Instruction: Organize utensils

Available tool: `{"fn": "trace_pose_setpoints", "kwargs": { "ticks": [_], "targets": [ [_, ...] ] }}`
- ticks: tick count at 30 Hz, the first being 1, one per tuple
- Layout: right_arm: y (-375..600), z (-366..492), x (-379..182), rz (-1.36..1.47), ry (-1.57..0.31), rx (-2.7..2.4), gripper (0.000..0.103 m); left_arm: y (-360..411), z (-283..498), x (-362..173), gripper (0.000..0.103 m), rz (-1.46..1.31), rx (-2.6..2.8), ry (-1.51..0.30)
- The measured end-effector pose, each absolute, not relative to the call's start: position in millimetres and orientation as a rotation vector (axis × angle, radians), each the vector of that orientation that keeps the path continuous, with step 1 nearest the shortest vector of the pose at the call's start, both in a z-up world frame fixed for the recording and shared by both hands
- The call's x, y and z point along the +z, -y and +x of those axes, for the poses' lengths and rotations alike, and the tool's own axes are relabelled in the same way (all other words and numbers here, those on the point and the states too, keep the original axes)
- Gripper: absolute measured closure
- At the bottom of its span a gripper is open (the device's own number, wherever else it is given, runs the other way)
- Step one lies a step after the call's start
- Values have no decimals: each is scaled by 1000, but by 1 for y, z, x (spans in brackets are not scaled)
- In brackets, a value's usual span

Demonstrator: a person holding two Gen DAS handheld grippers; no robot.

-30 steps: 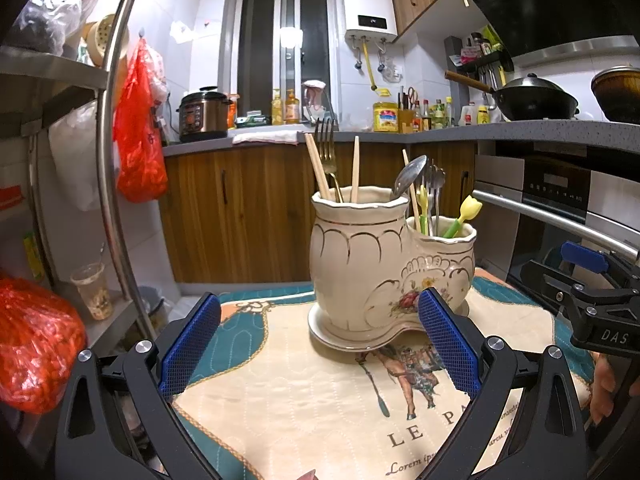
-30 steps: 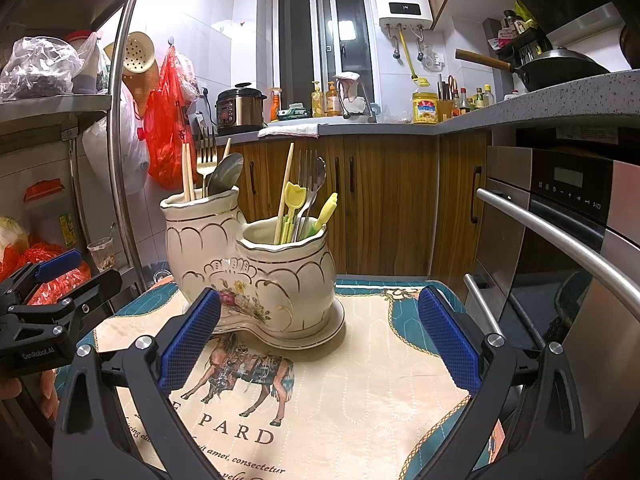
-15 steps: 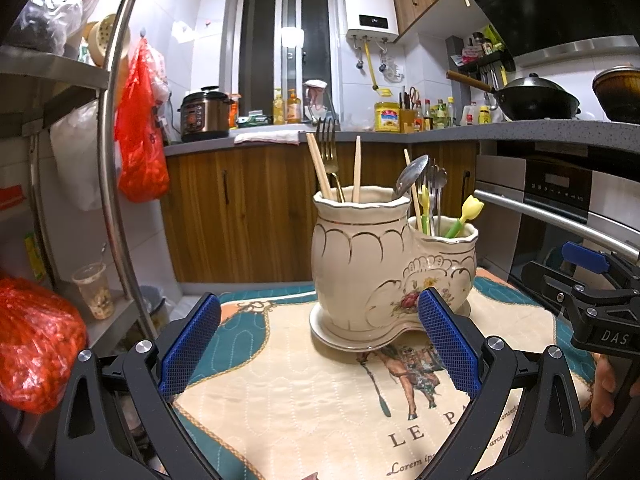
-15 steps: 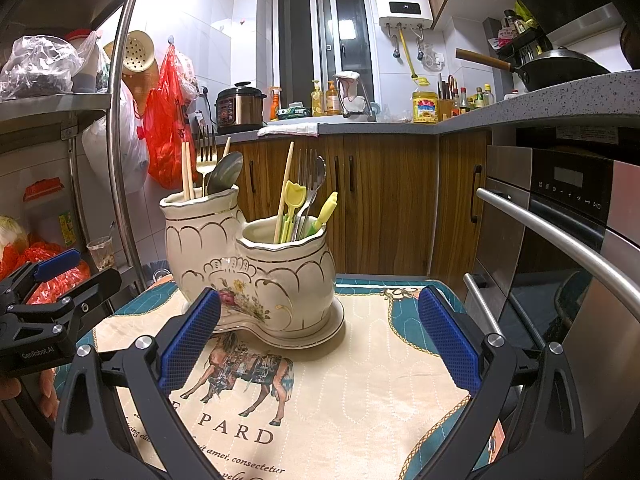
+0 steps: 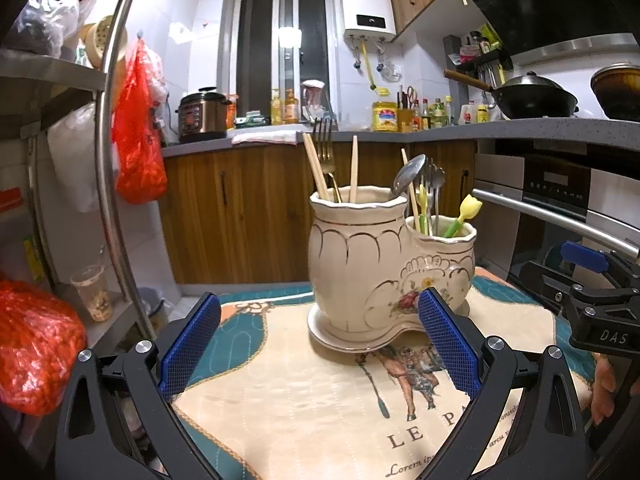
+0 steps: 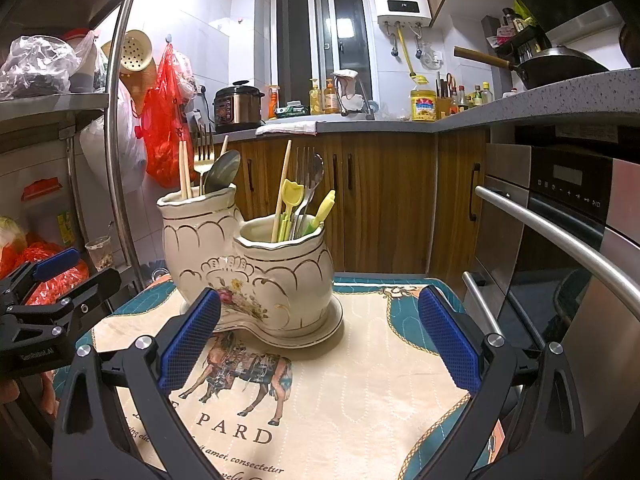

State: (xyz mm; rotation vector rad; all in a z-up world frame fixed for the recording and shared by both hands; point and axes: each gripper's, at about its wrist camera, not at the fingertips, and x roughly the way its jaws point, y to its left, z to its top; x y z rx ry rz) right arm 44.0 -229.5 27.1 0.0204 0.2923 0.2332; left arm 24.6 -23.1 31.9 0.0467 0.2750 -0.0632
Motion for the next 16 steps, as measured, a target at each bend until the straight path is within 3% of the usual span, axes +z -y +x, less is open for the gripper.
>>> {"fn": "trace_pose_setpoints", "kwargs": {
  "ticks": [16],
  "targets": [
    [229,44,28,20,-293,233,5,31,27,31,5,64,-59,-303]
  ]
}}
